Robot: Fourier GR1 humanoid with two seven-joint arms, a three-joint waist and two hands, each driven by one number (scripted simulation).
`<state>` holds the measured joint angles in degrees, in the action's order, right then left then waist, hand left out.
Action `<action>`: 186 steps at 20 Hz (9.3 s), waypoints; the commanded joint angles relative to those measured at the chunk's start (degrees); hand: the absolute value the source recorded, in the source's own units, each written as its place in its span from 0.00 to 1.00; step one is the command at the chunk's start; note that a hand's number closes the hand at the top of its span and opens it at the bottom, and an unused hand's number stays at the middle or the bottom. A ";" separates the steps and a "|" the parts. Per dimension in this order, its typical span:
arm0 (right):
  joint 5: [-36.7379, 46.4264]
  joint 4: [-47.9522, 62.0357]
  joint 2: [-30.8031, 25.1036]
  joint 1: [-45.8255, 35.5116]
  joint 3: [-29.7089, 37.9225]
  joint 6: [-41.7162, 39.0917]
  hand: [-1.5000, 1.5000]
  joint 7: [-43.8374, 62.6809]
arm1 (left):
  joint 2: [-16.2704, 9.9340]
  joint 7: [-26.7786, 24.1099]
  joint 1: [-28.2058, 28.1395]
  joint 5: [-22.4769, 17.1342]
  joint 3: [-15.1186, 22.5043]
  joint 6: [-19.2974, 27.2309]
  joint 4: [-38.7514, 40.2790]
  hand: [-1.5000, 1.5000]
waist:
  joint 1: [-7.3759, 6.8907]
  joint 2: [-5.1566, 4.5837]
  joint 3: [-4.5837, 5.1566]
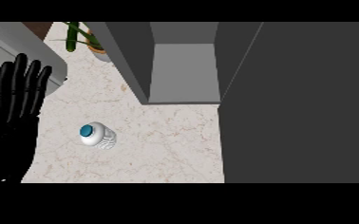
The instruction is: Pick up the bottled water, place it into the cabinet and close the cabinet
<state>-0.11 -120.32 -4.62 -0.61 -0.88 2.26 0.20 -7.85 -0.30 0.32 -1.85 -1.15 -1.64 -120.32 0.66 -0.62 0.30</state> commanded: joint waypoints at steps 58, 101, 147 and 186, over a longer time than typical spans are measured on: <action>-12.43 -30.94 -3.19 53.02 -9.12 -18.35 0.00 -3.39 | 1.08 -29.53 -3.11 2.00 -13.38 -13.67 55.31 0.00 | 0.32 0.60 -0.21; -8.21 -25.77 -2.59 57.87 -10.64 -21.94 0.00 -10.94 | 7.62 -55.97 17.74 -7.77 -11.07 -13.36 96.29 1.00 | 0.52 0.62 -0.19; -15.93 -25.12 -2.41 53.91 -2.12 -25.97 0.00 -9.99 | 6.76 -22.18 58.91 -26.22 22.95 37.39 100.04 1.00 | 3.44 -0.40 -0.30; -16.11 -23.08 -1.86 56.91 -2.15 -30.90 0.00 -12.86 | 7.17 -39.59 67.60 -29.49 10.64 24.51 107.97 0.00 | 1.81 0.17 -0.25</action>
<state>-12.35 -137.89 -6.53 53.26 -3.43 -28.86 -14.94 -1.60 -39.29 68.03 -30.94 10.38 25.55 -10.97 3.75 -1.15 0.10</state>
